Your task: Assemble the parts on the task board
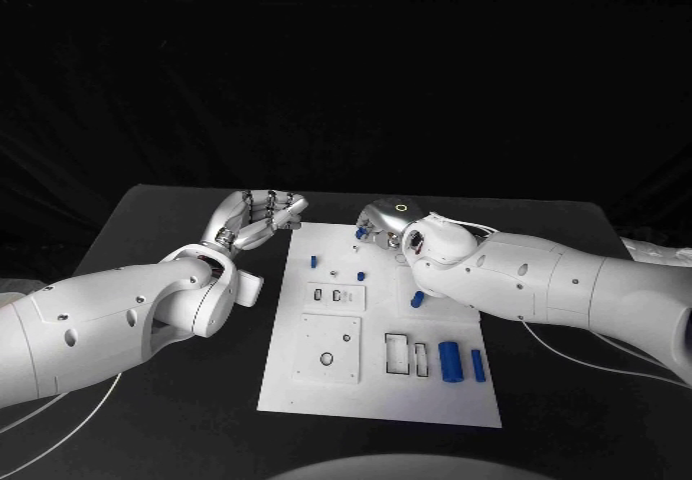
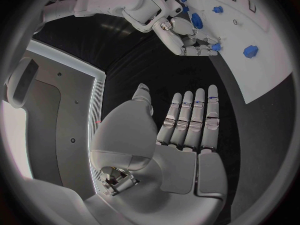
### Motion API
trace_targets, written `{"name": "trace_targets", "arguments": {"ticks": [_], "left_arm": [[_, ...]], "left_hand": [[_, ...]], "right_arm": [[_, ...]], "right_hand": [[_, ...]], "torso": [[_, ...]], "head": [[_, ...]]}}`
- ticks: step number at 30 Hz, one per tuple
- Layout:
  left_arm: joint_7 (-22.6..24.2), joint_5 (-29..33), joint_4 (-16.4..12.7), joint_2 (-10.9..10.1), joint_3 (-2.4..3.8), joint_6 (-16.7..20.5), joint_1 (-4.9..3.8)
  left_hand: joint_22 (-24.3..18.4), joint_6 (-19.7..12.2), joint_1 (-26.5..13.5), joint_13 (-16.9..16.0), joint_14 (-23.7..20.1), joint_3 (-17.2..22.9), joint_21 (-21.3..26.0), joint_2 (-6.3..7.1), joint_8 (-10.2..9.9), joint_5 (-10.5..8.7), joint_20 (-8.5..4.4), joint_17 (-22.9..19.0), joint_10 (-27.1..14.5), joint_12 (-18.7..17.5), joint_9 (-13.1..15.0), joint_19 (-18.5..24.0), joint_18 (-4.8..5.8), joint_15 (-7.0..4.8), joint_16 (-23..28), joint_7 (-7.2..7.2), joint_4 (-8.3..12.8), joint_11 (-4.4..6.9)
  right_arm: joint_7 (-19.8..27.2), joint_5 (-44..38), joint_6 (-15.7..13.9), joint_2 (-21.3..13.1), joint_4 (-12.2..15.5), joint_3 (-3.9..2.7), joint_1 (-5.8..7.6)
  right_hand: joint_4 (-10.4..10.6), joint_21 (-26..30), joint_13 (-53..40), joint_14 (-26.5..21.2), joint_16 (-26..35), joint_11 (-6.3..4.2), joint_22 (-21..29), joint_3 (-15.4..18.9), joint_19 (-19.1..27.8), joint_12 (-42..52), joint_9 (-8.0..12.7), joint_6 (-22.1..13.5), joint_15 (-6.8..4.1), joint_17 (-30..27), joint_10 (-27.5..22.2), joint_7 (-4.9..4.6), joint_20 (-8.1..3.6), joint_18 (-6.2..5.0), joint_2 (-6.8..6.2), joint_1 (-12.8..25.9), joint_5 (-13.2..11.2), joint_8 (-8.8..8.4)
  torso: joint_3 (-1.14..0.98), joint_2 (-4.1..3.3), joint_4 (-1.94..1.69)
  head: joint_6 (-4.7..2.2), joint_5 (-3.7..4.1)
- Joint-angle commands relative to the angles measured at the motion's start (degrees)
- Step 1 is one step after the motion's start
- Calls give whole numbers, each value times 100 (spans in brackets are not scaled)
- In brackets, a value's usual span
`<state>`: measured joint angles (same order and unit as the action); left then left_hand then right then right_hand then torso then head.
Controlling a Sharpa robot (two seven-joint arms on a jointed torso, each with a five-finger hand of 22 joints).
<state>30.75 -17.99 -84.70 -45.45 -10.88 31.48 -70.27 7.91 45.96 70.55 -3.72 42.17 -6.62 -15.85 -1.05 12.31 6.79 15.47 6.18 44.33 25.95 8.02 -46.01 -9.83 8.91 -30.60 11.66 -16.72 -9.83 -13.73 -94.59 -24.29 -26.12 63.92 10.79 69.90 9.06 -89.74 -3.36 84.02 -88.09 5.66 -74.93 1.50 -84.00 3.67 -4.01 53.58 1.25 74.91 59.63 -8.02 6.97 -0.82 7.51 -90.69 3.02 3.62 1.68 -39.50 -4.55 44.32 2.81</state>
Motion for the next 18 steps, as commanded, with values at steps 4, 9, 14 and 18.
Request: {"name": "trace_targets", "arguments": {"ticks": [4, 9, 14, 18], "left_arm": [[67, -27, -3, 15, 4, 5, -9], [63, -27, -4, 16, 4, 2, -9], [69, -27, 25, 35, 3, -4, -9], [75, -27, 91, 89, 3, -18, -9]], "left_hand": [[-6, 2, 36, 3, -33, -38, 19, -45, 21, 22, 5, 10, 33, -35, 8, -7, -64, 7, 23, 78, 4, -24], [-6, 2, 36, 3, -33, -38, 19, -45, 21, 22, 5, 10, 33, -35, 8, -7, -64, 7, 23, 78, 4, -24], [-6, 2, 36, 3, -33, -38, 19, -45, 21, 22, 5, 10, 33, -35, 8, -7, -64, 7, 23, 78, 4, -24], [-6, 2, 36, 3, -33, -38, 19, -45, 21, 22, 5, 10, 33, -35, 8, -7, -64, 7, 23, 78, 4, -24]], "right_arm": [[-145, -75, 185, -10, -5, 7, -11], [-153, -55, 27, -47, 40, 7, -11], [-3, 78, -563, -262, 292, 5, 25], [235, 671, -976, -640, 744, 0, 187]], "right_hand": [[11, -26, -14, 456, -7, 95, -1507, 125, -600, -21, 73, -1158, 119, 719, -368, 66, 108, 82, -277, 163, -26, -45], [21, -17, -18, 442, 8, 111, -1488, 168, -584, -17, 51, -1251, 131, 660, -483, 127, 146, 76, -343, 269, -29, -19], [67, 10, -28, 421, 31, 112, -1433, 225, -538, 4, 17, -1070, 126, 571, -536, -121, 175, 60, -396, 434, -29, 27], [127, 26, -36, 403, 53, 107, -1402, 240, -513, 27, -33, -683, 94, 488, -474, -170, 160, 51, -374, 555, -28, 112]], "torso": [[1, 0, -4], [-1, -1, -2], [-2, 12, 6], [-6, 22, 16]], "head": [[-3, -2], [-3, -23], [-4, -42], [-24, -7]]}}
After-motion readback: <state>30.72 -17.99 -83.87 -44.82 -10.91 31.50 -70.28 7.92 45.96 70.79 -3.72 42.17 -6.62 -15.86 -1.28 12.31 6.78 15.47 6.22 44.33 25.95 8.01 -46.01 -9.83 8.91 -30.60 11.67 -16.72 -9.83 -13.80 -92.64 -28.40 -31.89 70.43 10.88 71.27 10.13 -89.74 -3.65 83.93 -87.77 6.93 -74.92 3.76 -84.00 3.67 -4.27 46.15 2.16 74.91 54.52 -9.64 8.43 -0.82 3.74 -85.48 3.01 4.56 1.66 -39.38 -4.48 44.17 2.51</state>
